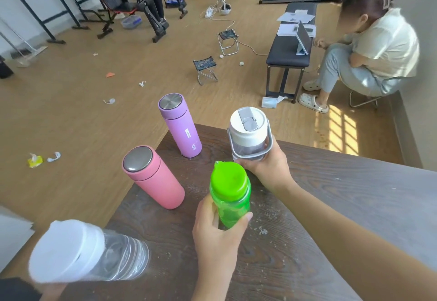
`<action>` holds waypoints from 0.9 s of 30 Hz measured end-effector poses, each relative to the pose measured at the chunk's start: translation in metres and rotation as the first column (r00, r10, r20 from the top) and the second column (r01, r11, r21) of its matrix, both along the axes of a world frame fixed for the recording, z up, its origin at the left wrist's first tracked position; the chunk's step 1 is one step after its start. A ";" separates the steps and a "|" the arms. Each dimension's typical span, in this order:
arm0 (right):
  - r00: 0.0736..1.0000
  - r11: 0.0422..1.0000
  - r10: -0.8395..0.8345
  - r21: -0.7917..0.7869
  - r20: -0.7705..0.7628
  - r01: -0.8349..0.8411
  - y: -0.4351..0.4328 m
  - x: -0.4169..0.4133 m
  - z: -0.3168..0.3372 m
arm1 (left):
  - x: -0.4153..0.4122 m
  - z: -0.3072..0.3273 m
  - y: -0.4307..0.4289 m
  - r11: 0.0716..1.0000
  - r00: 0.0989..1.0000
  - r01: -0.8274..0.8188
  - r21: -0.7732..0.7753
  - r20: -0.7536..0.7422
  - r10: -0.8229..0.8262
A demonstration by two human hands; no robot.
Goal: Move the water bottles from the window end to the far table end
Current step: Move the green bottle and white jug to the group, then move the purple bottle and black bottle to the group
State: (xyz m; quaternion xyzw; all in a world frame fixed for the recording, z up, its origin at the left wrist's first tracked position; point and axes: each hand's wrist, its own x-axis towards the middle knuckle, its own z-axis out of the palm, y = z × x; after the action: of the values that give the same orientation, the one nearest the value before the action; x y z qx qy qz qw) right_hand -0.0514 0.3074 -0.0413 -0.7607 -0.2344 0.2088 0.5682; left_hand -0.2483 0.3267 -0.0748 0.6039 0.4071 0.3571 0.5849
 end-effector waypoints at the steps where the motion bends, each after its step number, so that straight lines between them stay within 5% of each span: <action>1: 1.000 1.000 0.013 0.001 -0.004 -0.013 0.000 0.001 0.001 | 0.001 0.001 -0.001 1.000 1.000 0.002 -0.004 0.001 -0.002; 7: 0.997 0.995 0.072 -0.067 -0.029 -0.074 -0.014 -0.002 0.003 | -0.003 0.014 -0.010 0.997 0.995 0.033 0.065 -0.097 -0.026; 12: 0.998 0.999 0.001 -0.054 -0.060 -0.004 -0.060 -0.014 0.007 | -0.018 0.024 -0.063 0.960 0.926 -0.179 0.214 -0.292 0.238; 18: 0.981 0.981 -0.193 0.000 -0.012 0.193 -0.168 -0.012 0.015 | 0.028 0.027 -0.121 0.989 0.975 0.133 0.065 -0.186 -0.119; 27: 0.890 0.890 -0.457 -0.011 -0.003 0.457 -0.340 0.005 0.031 | 0.147 0.058 -0.208 0.810 0.805 0.583 0.068 -0.180 -0.565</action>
State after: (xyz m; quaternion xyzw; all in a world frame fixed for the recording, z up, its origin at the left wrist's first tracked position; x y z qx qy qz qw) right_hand -0.0465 -0.0325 -0.0101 -0.7967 -0.0466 0.0727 0.5982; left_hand -0.1017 0.1186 -0.0170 0.7580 0.2260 0.1405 0.5956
